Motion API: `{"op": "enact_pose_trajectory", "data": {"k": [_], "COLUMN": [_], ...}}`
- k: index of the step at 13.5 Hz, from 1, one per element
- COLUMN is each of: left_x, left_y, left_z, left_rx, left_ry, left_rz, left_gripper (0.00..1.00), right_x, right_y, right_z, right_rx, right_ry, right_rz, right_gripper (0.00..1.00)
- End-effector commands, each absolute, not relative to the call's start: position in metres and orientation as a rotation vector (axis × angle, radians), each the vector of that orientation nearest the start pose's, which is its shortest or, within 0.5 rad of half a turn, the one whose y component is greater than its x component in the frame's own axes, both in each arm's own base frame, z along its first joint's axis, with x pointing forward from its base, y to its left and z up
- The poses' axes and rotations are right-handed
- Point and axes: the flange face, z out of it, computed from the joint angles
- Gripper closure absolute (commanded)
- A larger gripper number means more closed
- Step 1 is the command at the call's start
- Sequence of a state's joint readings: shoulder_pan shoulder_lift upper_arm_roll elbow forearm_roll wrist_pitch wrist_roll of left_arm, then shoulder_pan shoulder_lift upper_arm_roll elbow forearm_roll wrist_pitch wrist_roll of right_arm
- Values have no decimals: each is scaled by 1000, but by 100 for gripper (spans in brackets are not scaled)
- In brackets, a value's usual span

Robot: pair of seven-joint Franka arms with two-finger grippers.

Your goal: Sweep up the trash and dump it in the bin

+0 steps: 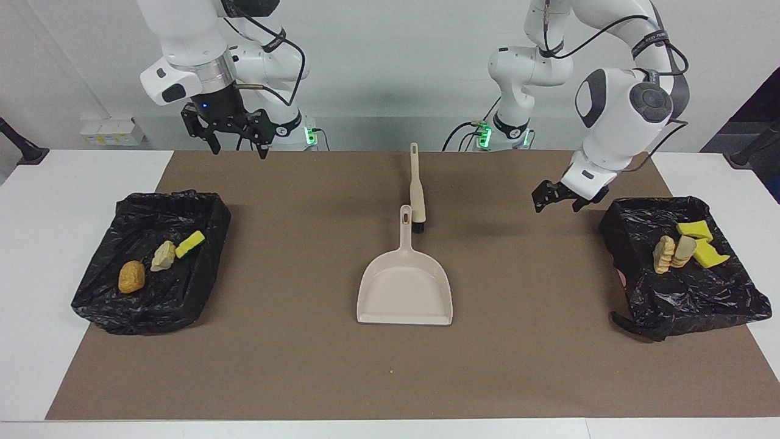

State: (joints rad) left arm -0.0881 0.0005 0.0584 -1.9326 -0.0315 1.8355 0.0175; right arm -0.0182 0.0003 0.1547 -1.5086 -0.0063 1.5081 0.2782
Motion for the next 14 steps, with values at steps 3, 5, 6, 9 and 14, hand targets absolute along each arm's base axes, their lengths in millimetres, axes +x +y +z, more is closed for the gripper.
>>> {"op": "enact_pose_trajectory", "data": {"k": [3, 5, 6, 9, 14], "left_x": [549, 554, 554, 550, 535], "left_y": [23, 19, 16, 5, -10], "left_z": [515, 541, 553, 601, 647], "left_rx": [-3157, -3147, -3139, -3124, -3143], "left_ry": [35, 47, 61, 93, 94], "left_rz": [38, -15, 0, -26, -101], "left_gripper": [0, 0, 0, 0, 0], "right_x": [546, 546, 547, 546, 546], "right_y": [74, 73, 73, 73, 73], "right_z": [650, 651, 650, 651, 651], "right_rx": [-3119, -3118, -3118, -3117, -3116], "right_ry": [183, 185, 185, 195, 199], "right_rz": [-7, -12, -12, -12, -11], "right_gripper": [0, 0, 0, 0, 0]}}
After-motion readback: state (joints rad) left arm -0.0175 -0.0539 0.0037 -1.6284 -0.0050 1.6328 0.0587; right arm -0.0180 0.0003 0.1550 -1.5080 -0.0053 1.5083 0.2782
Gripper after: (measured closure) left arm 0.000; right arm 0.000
